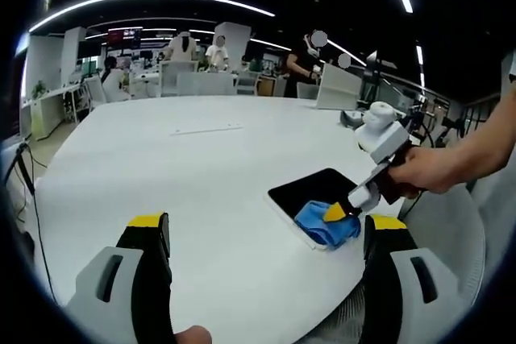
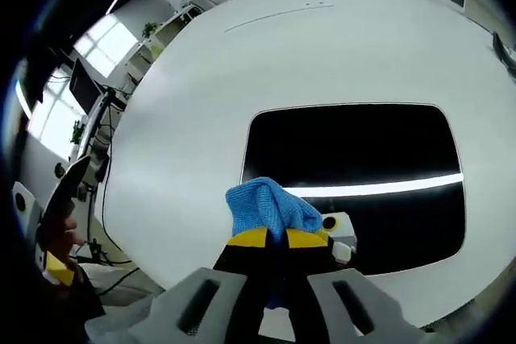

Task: Wipe the mirror surface with the cleaning cloth until all visible marks leave the cleaned area.

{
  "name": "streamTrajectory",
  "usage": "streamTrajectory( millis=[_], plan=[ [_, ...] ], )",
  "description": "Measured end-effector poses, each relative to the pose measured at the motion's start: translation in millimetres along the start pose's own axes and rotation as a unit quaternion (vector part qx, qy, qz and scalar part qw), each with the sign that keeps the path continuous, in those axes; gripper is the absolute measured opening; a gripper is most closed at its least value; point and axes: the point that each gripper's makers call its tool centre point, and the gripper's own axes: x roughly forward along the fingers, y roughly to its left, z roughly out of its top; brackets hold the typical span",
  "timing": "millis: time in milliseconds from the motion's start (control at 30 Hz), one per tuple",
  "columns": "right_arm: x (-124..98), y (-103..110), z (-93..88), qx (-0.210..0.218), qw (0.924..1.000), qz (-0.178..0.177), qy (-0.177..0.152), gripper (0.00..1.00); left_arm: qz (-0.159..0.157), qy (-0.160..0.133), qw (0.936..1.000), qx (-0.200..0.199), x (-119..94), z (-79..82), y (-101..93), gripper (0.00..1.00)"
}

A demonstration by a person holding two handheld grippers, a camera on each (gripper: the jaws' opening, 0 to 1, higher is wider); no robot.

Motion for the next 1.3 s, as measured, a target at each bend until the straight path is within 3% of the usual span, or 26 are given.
streamTrajectory(
  millis=[100, 700, 1033, 1300],
  plan=[
    [-1, -1, 0.0, 0.017, 0.9998, 0.004, 0.001, 0.0, 0.001, 0.001, 1.0, -0.002, 0, -0.2, 1.1, 0.99],
    [3, -2, 7.9, -0.003, 1.0, -0.003, -0.006, 0.0, 0.005, -0.003, 0.9999, -0.011, -3, -3.3, 4.5, 0.99],
    [11, -6, 29.4, -0.028, 0.9995, -0.012, -0.009, 0.0, 0.008, -0.005, 0.9999, -0.013, -4, -0.1, 7.9, 0.99],
    [18, -11, 45.8, -0.023, 0.9997, -0.008, -0.008, 0.0, 0.005, 0.003, 0.9999, -0.011, -4, -3.4, 3.4, 0.99]
  ],
)
